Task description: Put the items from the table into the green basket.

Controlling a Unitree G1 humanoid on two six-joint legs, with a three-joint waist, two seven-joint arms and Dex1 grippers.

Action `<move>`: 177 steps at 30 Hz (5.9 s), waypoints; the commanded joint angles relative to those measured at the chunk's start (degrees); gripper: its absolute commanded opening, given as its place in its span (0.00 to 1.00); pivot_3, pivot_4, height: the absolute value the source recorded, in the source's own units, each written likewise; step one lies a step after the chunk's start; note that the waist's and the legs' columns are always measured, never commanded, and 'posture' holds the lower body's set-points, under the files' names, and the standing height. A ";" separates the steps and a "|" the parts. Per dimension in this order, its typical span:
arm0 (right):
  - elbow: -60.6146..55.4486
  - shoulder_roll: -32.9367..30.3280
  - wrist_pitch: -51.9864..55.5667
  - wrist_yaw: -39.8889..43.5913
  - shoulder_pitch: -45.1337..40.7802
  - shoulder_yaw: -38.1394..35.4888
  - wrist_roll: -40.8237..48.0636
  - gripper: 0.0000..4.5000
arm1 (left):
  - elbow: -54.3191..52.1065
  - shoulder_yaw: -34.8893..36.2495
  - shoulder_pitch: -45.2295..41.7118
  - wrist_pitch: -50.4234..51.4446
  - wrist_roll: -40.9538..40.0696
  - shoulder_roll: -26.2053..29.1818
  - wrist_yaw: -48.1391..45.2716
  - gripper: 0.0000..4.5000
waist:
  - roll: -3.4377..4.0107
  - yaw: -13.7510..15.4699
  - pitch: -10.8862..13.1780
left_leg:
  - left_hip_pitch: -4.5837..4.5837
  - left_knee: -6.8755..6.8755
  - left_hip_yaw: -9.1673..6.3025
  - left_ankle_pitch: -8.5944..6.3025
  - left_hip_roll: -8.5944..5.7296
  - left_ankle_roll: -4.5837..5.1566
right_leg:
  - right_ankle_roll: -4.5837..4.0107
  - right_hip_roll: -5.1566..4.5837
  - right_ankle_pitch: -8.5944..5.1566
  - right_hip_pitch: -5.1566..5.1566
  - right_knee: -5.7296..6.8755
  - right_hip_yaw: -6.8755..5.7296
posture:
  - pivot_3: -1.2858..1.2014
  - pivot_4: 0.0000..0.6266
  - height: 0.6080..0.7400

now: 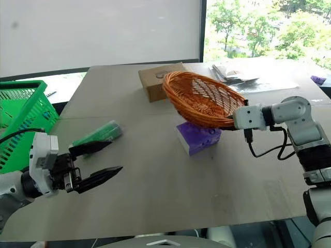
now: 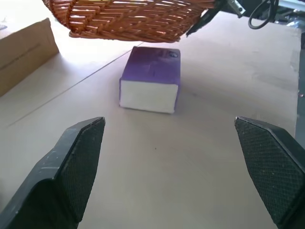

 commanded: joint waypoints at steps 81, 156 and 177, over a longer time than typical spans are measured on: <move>-35.77 14.26 61.66 -13.73 0.95 -16.15 48.70 0.93 | 89.42 -11.66 -47.42 -22.41 53.27 23.54 28.10 0.98 | -1.52 2.15 -1.91 | -1.00 -0.01 -0.98 0.03 -0.32 -0.20 | -0.15 -0.50 0.40 -0.96 0.32 -0.85 | 0.60 0.00 1.00; -27.19 20.17 25.19 -10.02 4.62 5.28 5.90 0.07 | 12.15 -24.22 -25.62 4.53 15.15 0.12 0.24 1.00 | -0.04 -2.71 -1.60 | 0.02 0.26 -0.62 0.05 0.11 -0.21 | -0.21 0.17 0.30 0.05 0.29 -0.41 | 0.58 0.02 1.00; -54.83 5.34 64.09 -17.97 39.38 -29.07 42.00 0.63 | 49.11 -56.43 -50.75 -36.93 55.29 -12.60 -7.39 0.95 | -0.04 -4.70 -1.53 | -0.11 0.36 -0.19 0.03 0.01 -0.16 | 0.00 0.46 0.29 0.11 0.11 -0.40 | 0.50 0.02 1.00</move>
